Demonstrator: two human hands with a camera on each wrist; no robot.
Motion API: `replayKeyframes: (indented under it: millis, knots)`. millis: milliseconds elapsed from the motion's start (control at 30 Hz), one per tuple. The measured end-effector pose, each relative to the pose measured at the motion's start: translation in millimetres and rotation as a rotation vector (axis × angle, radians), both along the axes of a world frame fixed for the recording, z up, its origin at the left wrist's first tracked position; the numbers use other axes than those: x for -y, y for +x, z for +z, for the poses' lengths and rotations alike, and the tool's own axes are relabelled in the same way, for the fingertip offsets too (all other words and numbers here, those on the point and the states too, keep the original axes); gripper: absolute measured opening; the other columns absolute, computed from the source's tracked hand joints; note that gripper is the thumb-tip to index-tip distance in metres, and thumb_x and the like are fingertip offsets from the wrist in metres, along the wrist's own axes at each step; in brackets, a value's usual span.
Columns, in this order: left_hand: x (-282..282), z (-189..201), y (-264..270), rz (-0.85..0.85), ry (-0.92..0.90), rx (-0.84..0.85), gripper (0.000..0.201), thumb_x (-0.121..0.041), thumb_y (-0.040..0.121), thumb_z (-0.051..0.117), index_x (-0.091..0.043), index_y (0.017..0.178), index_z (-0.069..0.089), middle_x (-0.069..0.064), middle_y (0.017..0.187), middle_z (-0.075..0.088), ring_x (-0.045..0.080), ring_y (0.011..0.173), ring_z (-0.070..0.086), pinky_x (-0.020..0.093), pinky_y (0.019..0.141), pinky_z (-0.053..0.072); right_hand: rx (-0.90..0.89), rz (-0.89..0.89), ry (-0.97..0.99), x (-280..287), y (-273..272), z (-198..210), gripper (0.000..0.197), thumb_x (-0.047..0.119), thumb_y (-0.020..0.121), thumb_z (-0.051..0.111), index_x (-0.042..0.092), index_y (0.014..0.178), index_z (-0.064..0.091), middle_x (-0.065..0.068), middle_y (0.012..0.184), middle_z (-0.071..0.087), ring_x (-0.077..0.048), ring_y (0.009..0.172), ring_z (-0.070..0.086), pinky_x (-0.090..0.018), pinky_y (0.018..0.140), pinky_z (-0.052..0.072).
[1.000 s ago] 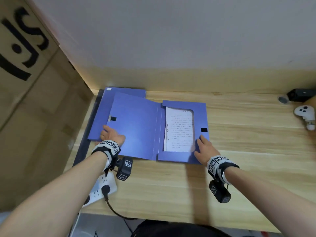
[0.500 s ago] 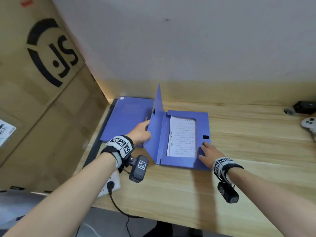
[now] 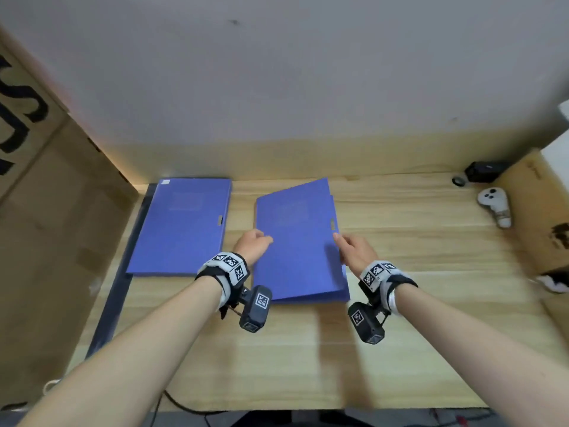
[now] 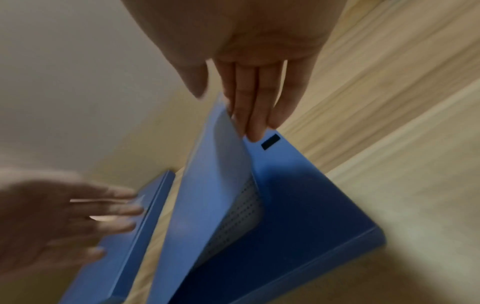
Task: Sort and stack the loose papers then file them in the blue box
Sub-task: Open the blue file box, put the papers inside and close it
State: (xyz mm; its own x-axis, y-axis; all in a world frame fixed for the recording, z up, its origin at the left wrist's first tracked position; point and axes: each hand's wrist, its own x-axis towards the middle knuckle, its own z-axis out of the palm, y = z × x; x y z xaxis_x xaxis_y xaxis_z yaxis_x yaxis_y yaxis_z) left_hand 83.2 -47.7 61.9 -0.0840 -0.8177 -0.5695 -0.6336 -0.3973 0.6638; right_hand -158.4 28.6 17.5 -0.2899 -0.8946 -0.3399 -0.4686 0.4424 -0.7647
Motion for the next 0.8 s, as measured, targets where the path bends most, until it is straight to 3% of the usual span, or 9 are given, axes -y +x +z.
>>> replayKeyframes:
  millis: [67,167,233,300,400,500,567,700,800]
  knots:
    - [-1.2,-21.3,9.1,-0.036,0.030,0.097,0.017,-0.019,0.084,0.058,-0.010,0.099,0.056,0.015,0.094,0.061,0.030,0.087,0.060,0.031,0.073,0.039,-0.162,-0.001,0.058,-2.5,-2.8,-10.6,0.042,0.041,0.092,0.050,0.007,0.069,0.058,-0.011,0.067,0.065,-0.026,0.063,0.058,-0.037,0.064,0.046]
    - [-1.1,-63.3,17.9,-0.076,0.115,0.184,0.017,-0.017,0.077,0.058,-0.004,0.089,0.055,0.010,0.093,0.064,0.029,0.082,0.060,0.033,0.070,0.048,-0.244,-0.024,0.166,-5.9,-8.1,-34.8,0.037,0.042,0.089,0.054,0.012,0.068,0.059,-0.007,0.067,0.065,-0.028,0.069,0.061,-0.035,0.063,0.045]
    - [1.4,-95.6,19.1,-0.091,0.142,0.195,0.034,-0.024,0.065,0.060,-0.005,0.093,0.063,0.010,0.097,0.070,0.030,0.084,0.067,0.039,0.076,0.059,-0.304,-0.026,0.257,-10.4,-10.0,-48.0,0.041,0.046,0.088,0.054,0.014,0.063,0.056,-0.003,0.063,0.061,-0.029,0.068,0.061,-0.032,0.057,0.040]
    - [4.9,-126.3,17.9,-0.100,0.105,0.228,0.052,-0.033,0.058,0.065,-0.008,0.104,0.062,0.007,0.107,0.067,0.030,0.095,0.066,0.043,0.081,0.058,-0.374,-0.026,0.350,-13.1,-10.8,-55.8,0.045,0.052,0.085,0.053,0.013,0.060,0.054,-0.003,0.060,0.058,-0.028,0.062,0.057,-0.029,0.052,0.036]
    - [0.3,-120.8,12.1,-0.142,0.020,0.292,0.074,-0.043,0.061,0.077,-0.010,0.123,0.055,0.009,0.122,0.058,0.031,0.112,0.058,0.044,0.092,0.053,-0.444,-0.037,0.399,-12.1,-7.4,-60.6,0.049,0.060,0.078,0.056,0.014,0.061,0.054,-0.003,0.060,0.057,-0.029,0.060,0.057,-0.029,0.051,0.035]
    - [0.7,-116.2,9.1,-0.164,-0.002,0.317,0.082,-0.040,0.067,0.081,-0.011,0.136,0.047,0.012,0.132,0.050,0.031,0.123,0.051,0.044,0.100,0.047,-0.379,-0.136,0.346,-7.7,-4.7,-68.8,0.048,0.061,0.068,0.067,0.020,0.086,0.052,0.002,0.079,0.061,-0.027,0.075,0.061,-0.033,0.064,0.044]
    - [2.2,-117.7,9.6,-0.165,-0.009,0.298,0.086,-0.038,0.068,0.081,-0.012,0.140,0.043,0.012,0.136,0.047,0.032,0.128,0.047,0.044,0.104,0.044,-0.309,-0.139,0.293,-2.7,-3.6,-76.9,0.051,0.056,0.066,0.071,0.018,0.096,0.055,-0.001,0.090,0.063,-0.027,0.081,0.062,-0.038,0.074,0.051]
    - [4.8,-116.6,15.7,-0.123,-0.003,0.248,0.085,-0.043,0.065,0.078,-0.014,0.139,0.047,0.012,0.134,0.047,0.032,0.126,0.048,0.046,0.104,0.044,-0.316,-0.081,0.247,6.2,4.3,-79.6,0.041,0.051,0.068,0.069,0.013,0.083,0.062,-0.009,0.086,0.064,-0.029,0.073,0.061,-0.033,0.063,0.046]
    - [13.8,-119.3,33.1,0.007,0.011,0.112,0.078,-0.051,0.071,0.070,-0.018,0.139,0.049,0.008,0.136,0.048,0.029,0.125,0.050,0.047,0.104,0.045,-0.273,-0.055,0.178,12.3,16.3,-76.9,0.042,0.056,0.067,0.064,0.018,0.082,0.063,-0.002,0.081,0.064,-0.021,0.069,0.060,-0.029,0.057,0.039]
